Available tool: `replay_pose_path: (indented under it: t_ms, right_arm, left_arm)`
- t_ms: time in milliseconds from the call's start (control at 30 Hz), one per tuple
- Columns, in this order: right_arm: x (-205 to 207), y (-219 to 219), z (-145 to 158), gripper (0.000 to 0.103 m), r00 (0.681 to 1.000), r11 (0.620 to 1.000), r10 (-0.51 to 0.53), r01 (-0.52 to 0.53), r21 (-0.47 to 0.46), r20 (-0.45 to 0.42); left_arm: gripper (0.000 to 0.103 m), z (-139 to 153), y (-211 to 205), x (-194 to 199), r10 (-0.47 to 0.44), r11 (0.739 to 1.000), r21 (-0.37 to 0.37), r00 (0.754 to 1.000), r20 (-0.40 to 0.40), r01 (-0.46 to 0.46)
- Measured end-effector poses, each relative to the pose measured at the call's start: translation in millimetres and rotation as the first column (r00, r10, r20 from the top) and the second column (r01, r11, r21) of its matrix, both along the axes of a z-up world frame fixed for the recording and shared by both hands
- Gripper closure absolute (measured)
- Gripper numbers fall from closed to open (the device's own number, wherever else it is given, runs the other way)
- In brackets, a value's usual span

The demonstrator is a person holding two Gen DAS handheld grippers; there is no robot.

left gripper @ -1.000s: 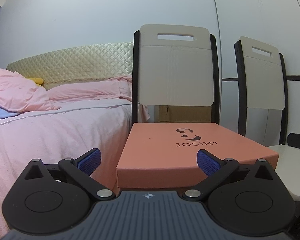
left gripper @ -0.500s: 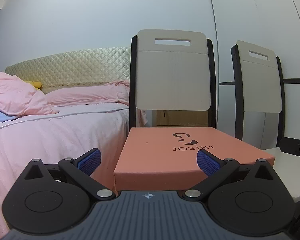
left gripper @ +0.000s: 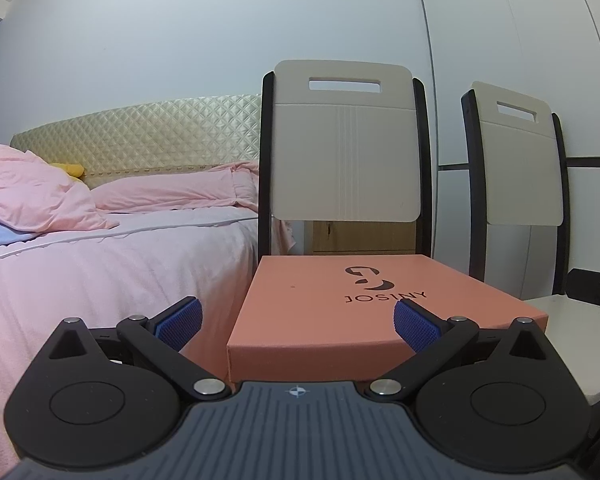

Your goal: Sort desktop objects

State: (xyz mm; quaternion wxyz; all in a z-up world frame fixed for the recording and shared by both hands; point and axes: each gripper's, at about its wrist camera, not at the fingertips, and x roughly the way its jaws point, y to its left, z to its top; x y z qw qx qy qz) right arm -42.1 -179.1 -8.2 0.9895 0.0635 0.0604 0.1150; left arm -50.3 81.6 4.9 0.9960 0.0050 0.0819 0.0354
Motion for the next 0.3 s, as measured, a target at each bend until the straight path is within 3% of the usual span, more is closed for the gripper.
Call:
replay_pose_path:
  t_ms: [300]
  right_arm:
    - [4.4, 3.7, -1.6, 0.0, 1.0, 1.0, 0.009, -0.009, -0.018, -0.007]
  left_arm:
    - [0.0, -0.4, -0.9, 0.4, 0.004, 1.0, 0.002, 1.0, -0.003, -0.004]
